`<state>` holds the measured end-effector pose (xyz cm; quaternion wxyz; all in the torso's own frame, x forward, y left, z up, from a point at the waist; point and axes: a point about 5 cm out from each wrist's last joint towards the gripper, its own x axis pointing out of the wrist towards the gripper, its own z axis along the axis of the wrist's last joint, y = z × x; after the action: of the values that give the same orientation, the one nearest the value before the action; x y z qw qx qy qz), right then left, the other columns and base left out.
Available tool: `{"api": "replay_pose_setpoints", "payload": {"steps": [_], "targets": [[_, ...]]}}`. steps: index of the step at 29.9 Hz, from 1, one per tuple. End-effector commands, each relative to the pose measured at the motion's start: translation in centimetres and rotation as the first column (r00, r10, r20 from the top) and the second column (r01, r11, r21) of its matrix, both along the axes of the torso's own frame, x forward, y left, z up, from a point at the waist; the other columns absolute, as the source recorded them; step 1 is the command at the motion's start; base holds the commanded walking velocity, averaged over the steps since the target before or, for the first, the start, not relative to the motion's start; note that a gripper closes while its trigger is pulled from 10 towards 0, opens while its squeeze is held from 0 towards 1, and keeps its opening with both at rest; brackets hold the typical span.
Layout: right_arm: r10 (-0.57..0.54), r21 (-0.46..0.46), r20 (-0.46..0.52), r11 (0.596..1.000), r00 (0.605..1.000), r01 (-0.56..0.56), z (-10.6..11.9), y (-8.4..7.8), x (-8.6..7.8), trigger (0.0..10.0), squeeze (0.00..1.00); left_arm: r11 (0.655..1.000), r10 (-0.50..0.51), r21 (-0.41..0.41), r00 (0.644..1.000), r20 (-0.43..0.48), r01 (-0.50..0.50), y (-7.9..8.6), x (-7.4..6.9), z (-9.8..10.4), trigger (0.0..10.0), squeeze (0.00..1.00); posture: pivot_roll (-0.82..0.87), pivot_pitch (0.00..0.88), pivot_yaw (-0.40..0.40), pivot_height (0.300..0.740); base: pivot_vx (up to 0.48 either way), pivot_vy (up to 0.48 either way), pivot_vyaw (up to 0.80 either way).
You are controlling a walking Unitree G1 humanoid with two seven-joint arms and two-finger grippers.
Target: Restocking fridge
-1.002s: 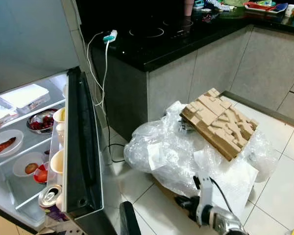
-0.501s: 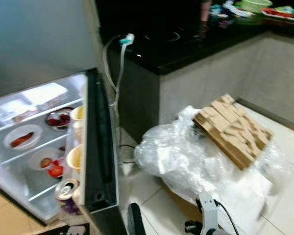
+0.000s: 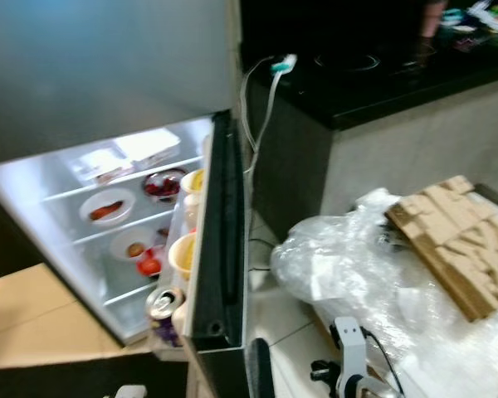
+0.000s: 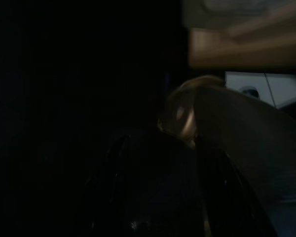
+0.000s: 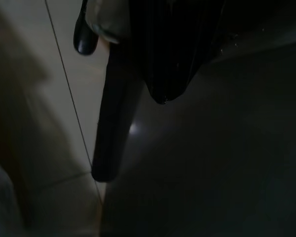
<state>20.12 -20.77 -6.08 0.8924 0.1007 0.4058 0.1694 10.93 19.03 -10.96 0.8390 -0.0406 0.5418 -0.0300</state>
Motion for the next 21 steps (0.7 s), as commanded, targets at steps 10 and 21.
{"api": "replay_pose_setpoints", "payload": {"steps": [10,21], "targets": [[-0.003,-0.005,0.027,1.0,1.0,0.003,0.17,0.4,0.46,10.0,0.0,1.0,-0.016,-0.003,0.999,-0.05,0.016,-0.24,-1.25,-0.38,10.0,0.0,-0.03,0.0,-0.014,0.739,0.0,0.0,0.76],[-0.023,-0.021,0.047,1.0,0.999,0.024,0.54,0.29,1.19,10.0,0.0,1.0,-0.014,-0.005,0.999,-0.051,0.014,-0.32,-1.26,-0.4,10.0,0.0,-0.03,0.0,-0.013,0.739,0.0,0.0,0.07]]}}
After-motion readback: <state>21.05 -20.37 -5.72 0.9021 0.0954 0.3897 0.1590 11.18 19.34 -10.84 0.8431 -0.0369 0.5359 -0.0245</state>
